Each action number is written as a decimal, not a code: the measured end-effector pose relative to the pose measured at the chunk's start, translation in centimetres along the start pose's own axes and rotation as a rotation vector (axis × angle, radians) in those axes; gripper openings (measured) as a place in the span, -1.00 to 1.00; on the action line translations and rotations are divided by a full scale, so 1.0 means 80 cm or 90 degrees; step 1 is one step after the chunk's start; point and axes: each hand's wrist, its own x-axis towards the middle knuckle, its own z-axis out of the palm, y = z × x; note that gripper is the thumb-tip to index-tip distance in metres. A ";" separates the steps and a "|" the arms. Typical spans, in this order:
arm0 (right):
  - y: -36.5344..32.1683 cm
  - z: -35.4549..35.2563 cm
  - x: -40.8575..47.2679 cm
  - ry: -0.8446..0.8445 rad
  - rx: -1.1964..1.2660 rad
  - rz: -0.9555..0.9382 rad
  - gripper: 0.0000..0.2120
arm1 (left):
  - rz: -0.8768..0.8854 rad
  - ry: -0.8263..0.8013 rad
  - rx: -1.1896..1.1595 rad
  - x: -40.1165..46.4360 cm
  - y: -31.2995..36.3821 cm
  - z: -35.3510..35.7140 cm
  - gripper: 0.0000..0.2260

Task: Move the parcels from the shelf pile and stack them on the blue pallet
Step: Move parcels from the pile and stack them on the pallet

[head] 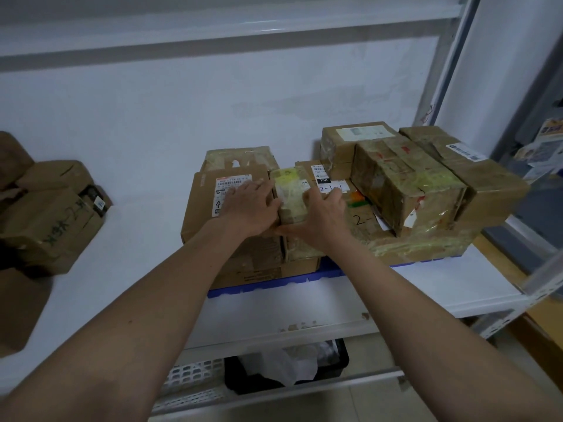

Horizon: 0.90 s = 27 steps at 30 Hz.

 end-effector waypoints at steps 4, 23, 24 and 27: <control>0.001 -0.006 0.008 -0.037 -0.052 -0.027 -0.20 | 0.021 -0.009 0.009 -0.001 0.000 0.000 -0.47; -0.064 -0.045 0.001 -0.073 -0.149 -0.234 -0.37 | 0.045 0.075 -0.136 -0.029 -0.001 -0.056 -0.67; -0.074 -0.041 0.001 -0.080 -0.145 -0.255 -0.40 | 0.046 0.080 -0.153 -0.035 -0.006 -0.060 -0.68; -0.099 -0.029 -0.006 -0.101 -0.096 -0.309 -0.45 | -0.005 0.106 -0.140 -0.059 -0.025 -0.066 -0.66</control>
